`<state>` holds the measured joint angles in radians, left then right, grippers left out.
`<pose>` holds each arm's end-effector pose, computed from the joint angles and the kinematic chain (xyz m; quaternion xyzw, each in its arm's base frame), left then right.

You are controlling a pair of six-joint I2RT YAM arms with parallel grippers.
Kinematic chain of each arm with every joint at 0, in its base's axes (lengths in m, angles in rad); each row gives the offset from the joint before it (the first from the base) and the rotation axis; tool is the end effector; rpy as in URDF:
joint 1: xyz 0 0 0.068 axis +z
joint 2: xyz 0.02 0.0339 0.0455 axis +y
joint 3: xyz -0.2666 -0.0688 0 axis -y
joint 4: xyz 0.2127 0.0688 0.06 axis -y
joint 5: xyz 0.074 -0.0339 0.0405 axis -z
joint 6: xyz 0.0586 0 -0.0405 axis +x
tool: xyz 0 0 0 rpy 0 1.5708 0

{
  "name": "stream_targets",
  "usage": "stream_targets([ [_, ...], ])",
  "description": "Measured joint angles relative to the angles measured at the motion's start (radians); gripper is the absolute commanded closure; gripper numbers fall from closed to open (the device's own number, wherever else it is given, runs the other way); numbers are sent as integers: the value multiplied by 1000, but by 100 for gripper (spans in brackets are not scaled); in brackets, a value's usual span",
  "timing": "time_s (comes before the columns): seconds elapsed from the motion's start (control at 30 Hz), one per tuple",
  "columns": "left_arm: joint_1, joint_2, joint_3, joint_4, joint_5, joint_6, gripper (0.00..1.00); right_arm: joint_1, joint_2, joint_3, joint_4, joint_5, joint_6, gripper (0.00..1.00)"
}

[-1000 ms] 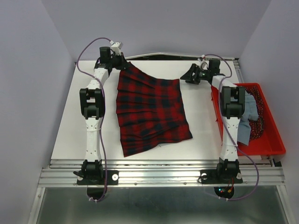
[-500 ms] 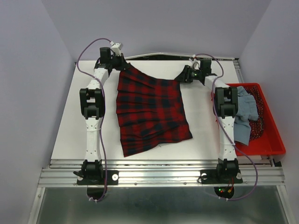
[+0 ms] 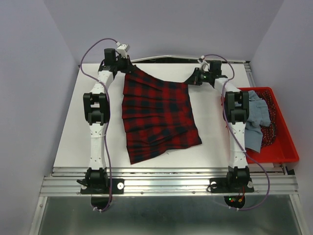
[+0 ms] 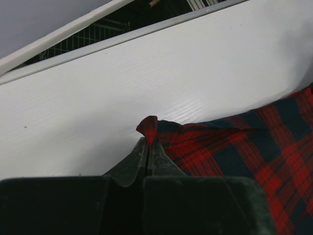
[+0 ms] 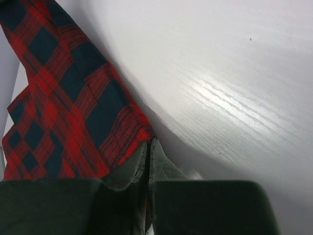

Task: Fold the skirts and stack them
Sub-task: Fold the skirt

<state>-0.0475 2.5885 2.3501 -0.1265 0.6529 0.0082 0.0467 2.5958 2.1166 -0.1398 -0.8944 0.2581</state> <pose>0.5780 -0.0631 0.2186 0.2035 0.7748 -0.2746 0.5318 0.5517 0.0715 0.1428 -0.1125 0.8179 0.4426 0.3499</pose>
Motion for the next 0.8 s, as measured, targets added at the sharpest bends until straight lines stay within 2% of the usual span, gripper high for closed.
stream_targets([
  [0.17,0,-38,-21,-29,6,101,100,0,-40,11,-20,-4,-8,99],
  [0.37,4,-202,-145,-81,64,222,100,1,-148,11,-113,-18,-83,99],
  [0.63,6,-581,-429,-153,156,389,100,1,-398,-71,-296,-68,-327,99],
  [0.8,2,-868,-726,-228,190,550,100,1,-588,-242,-445,-106,-560,99],
])
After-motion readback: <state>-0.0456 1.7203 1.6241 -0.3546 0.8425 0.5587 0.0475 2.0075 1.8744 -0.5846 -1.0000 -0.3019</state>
